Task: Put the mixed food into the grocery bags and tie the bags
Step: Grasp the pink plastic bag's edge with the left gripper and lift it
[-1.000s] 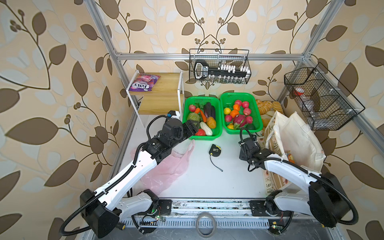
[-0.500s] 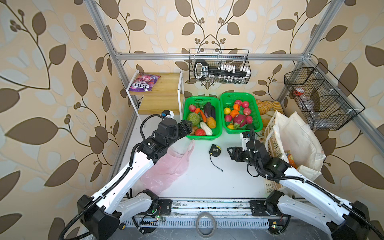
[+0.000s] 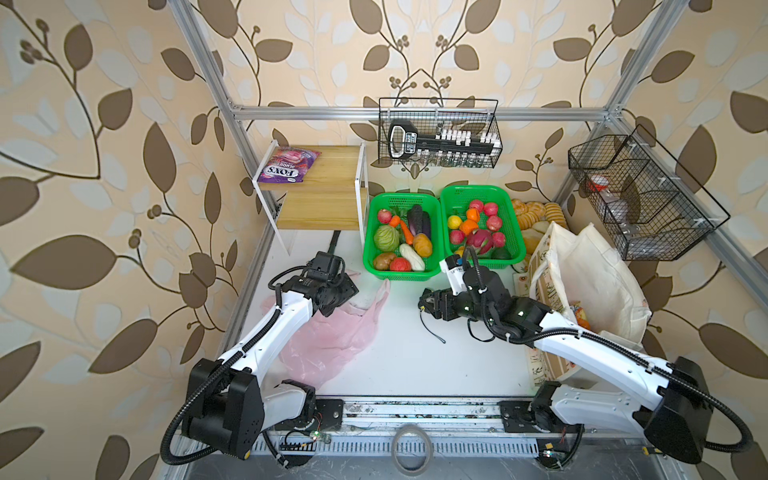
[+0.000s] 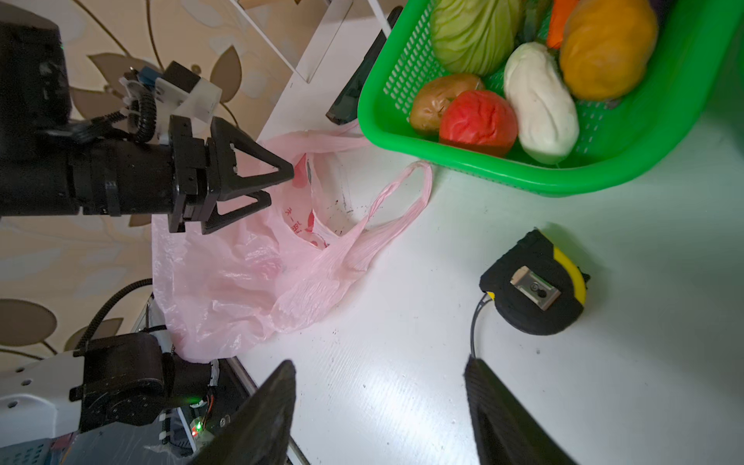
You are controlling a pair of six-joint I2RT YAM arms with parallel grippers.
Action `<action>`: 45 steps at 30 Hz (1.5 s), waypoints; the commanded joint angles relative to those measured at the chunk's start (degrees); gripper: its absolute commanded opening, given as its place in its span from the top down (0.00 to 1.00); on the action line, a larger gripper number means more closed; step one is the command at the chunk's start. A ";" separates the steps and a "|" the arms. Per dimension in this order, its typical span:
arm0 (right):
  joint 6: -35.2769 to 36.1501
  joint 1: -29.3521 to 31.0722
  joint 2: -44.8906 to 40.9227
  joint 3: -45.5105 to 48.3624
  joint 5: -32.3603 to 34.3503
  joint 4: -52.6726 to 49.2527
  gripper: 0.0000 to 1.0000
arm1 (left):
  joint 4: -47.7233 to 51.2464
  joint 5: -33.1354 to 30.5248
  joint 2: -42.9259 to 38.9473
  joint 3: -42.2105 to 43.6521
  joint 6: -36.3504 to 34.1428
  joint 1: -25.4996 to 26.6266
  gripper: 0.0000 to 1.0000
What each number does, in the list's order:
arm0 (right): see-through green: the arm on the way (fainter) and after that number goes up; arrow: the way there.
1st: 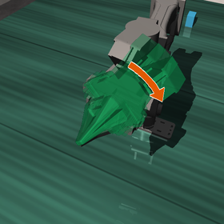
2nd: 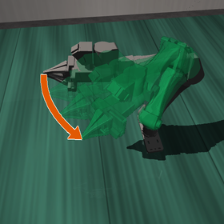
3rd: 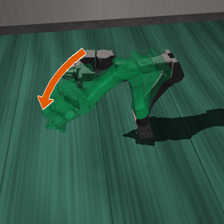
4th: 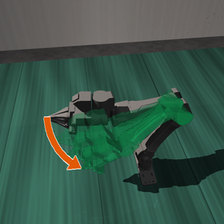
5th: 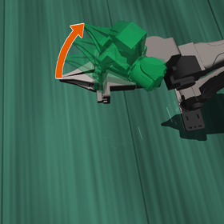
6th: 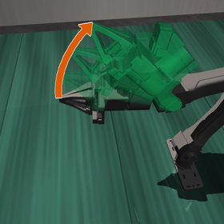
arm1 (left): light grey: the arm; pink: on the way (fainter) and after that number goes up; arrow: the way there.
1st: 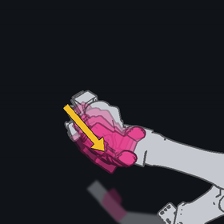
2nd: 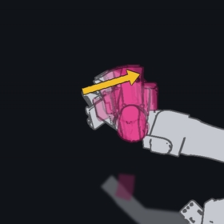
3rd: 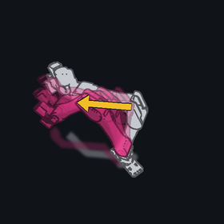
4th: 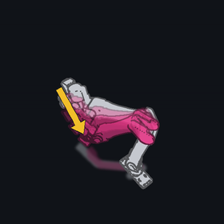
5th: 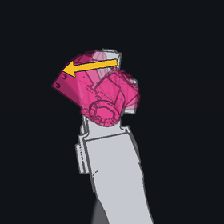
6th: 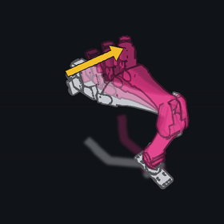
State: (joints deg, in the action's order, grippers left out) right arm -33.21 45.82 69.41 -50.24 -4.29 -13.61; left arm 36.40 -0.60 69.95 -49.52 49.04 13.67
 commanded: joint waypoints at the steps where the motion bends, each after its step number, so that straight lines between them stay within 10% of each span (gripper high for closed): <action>1: -0.80 1.66 2.22 -2.39 -1.33 0.83 0.33 | 6.32 -7.65 0.00 -1.33 2.29 -0.31 0.31; 12: -0.61 2.80 3.32 -3.92 1.08 -0.93 0.33 | 6.33 -7.87 6.07 -1.59 3.11 -0.31 0.39; 23: -1.82 2.78 1.74 -2.81 2.89 -1.19 0.32 | 13.74 -2.43 2.45 -7.42 -5.39 -0.27 1.00; 35: -8.05 -4.75 -5.70 0.59 -2.65 3.65 0.31 | 13.40 17.39 -18.23 -5.17 -19.73 -0.22 1.00; 45: -15.17 -17.58 -11.65 10.88 -15.68 13.75 0.31 | 11.95 37.64 -18.98 -8.22 -32.30 -0.22 1.00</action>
State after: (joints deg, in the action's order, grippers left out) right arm -44.99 29.28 57.19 -42.22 -13.82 -4.01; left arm 49.21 28.16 51.09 -55.09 23.18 13.67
